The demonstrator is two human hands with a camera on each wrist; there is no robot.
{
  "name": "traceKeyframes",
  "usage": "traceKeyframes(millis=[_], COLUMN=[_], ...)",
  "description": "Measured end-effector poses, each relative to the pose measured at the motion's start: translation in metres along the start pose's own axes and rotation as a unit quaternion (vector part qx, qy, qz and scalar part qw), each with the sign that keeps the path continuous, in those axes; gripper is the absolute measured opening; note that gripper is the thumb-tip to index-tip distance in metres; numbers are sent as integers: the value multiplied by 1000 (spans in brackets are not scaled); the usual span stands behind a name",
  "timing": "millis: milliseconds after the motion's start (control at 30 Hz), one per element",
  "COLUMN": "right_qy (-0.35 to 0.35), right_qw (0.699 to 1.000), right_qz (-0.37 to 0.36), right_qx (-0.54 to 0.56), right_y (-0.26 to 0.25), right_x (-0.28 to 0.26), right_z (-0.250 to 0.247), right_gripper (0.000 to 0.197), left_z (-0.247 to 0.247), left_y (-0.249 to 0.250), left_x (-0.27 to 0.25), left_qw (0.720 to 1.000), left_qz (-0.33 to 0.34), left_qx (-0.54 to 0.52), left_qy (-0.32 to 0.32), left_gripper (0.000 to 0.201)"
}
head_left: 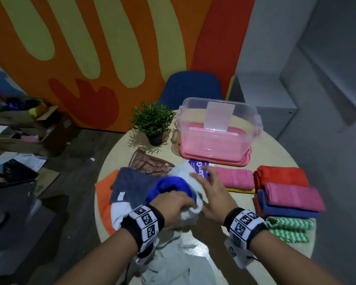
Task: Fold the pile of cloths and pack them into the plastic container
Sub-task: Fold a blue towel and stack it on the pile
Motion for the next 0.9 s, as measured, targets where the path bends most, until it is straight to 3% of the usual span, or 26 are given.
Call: traceKeyframes(millis=[100,167,233,333,433,467,500,567,667,767,900], right_qy=[-137,-225,-287,-350,-349,-348,-347,-349,-345,-292,-242], right_qw=[982,958,938,906,910,912,914,917,914,926,948], right_qz=[-57,-54,8,112,144,148,147,150,198,234,207], right_qx=[-120,-167,-196,-208,-171,-159,-147,-125,-85,-46,23], right_y=[4,18,44,84,106,112,116,119,116,109,93], right_x=[-30,-55,-72,-89,-96,-98,-99,-101,-103,-96,-89], right_z=[42,72,94,114,122,125,126,127,120,98,65], right_gripper=[35,26,28,29,38,41,43,47,46,31,22], left_z=[67,94,104,83,44,36,35,50,92,82,48], left_y=[-15,-20,-23,-43,-62,-67,-71,-80,-79,-72,-51], left_x=[-12,-23,-27,-33,-48,-51,-50,-38,-24,-20,-13], left_qw=[992,988,987,990,958,948,948,968,981,981,984], left_qz=[-27,-36,-50,-104,-157,-180,-194,-197,-186,-185,-154], left_qx=[-22,-52,-97,-84,-63,-54,-34,-9,-58,-15,52], left_qy=[-120,-142,-114,37,233,259,251,157,19,48,68], left_gripper=[34,31,25,35,22,35,54,74,62,32,27])
Point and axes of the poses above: each hand's wrist, its own x-axis towards the middle knuckle, its own z-axis out of the palm, y = z × x, the point moved 10 cm from there along x, towards the middle knuckle, and after that the axes turned 12 degrees about z, right-handed, at the moved point
